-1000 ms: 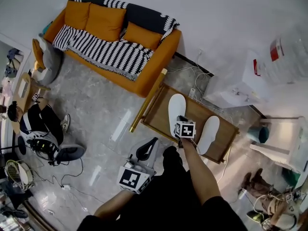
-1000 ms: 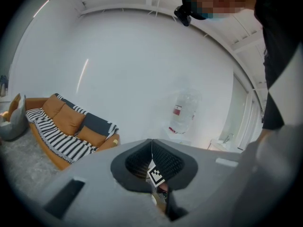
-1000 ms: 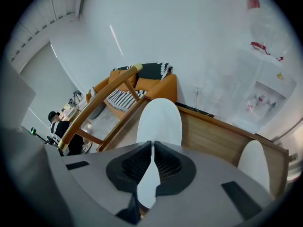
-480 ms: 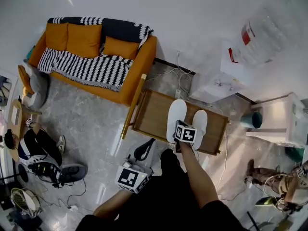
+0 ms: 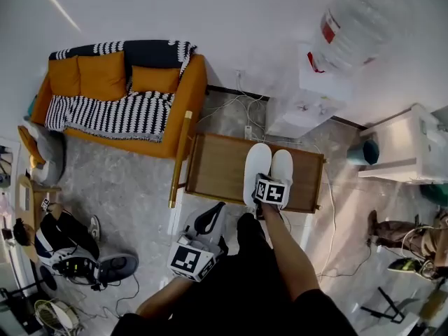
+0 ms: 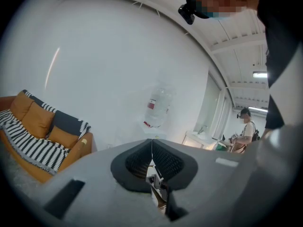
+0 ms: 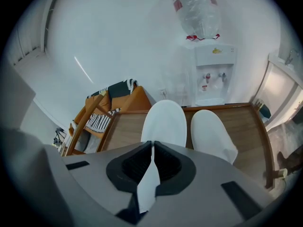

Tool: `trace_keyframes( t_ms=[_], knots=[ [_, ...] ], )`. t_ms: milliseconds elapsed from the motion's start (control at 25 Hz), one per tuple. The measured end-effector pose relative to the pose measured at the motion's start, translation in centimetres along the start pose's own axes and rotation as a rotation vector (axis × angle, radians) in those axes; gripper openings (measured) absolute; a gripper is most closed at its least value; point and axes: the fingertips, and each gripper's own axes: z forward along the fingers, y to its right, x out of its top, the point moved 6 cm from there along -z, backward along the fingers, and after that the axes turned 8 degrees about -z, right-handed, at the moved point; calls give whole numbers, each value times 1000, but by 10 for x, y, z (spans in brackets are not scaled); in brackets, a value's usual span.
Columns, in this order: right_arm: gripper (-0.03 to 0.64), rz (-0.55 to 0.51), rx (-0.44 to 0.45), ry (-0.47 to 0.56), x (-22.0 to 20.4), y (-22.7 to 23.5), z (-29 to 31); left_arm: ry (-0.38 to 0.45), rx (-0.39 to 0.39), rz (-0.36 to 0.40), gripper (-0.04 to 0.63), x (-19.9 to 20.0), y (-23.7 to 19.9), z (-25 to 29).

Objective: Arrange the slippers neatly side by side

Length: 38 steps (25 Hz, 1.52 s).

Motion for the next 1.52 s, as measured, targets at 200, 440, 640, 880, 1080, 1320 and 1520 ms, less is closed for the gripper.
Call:
trace_keyframes(
  t_ms=[200,440,640,880,1080,1320,1520],
  knots=[
    [26,29,-7,-25,-10,9,13,-31,-9,0,17,-4,5,10],
    [26,32,-10,-67,-18,17,30,-46,8,-10,16,-5,2,18],
    [26,27,-1,-82,-16,18,39,-51,30,-23,17,-7,-3,25],
    [27,30,-2,-90,-16,18,45,-53,31,-31,17,-8,-6,28],
    [28,34,13,-80,-16,16,45,-51,32,-30,17,-7,-6,26],
    [91,44,3,-58,-12,17,36,-39,20,-25,17,-5,-7,21],
    [95,54,-8,-2,-3,17,13,-23,-7,-15,17,-3,-3,12]
  ],
)
